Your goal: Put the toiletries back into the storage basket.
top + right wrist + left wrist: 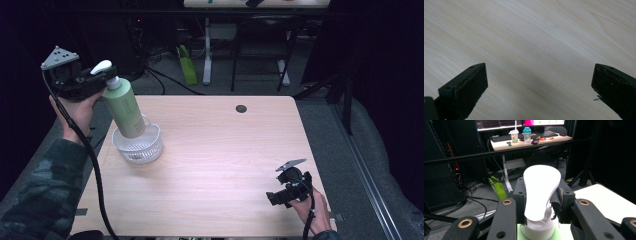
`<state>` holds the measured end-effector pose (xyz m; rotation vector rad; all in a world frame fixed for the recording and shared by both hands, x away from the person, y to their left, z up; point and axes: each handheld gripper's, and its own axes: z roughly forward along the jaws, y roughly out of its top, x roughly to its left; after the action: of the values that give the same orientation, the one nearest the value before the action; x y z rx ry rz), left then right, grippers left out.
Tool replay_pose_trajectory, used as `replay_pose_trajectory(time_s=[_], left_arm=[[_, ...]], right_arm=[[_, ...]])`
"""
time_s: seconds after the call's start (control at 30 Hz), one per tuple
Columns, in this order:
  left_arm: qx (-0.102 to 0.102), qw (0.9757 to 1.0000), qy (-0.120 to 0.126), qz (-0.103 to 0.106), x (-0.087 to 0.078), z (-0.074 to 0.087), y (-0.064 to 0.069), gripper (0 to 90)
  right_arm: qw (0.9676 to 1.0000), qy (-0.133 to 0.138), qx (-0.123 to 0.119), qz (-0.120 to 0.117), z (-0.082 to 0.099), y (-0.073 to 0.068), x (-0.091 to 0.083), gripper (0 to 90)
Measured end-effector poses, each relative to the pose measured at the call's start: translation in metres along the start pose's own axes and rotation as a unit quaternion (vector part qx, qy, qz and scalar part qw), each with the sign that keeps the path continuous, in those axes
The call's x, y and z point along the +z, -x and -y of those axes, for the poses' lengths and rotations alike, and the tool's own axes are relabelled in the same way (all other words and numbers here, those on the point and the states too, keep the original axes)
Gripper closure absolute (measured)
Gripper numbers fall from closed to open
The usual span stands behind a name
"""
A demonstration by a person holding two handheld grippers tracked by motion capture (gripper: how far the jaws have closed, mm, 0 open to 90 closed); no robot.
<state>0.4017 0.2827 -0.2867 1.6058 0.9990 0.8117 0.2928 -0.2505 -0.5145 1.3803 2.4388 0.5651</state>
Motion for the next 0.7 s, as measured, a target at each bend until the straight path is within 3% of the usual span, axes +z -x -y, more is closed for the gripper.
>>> replay_pose_trajectory(time_s=[0.7], left_arm=[[-0.011, 0.9998, -0.015, -0.002, 0.010, 0.015, -0.002, 67.4]], right_arm=[[1.0000, -0.001, 0.002, -0.004, 0.000, -0.001, 0.001, 0.3]])
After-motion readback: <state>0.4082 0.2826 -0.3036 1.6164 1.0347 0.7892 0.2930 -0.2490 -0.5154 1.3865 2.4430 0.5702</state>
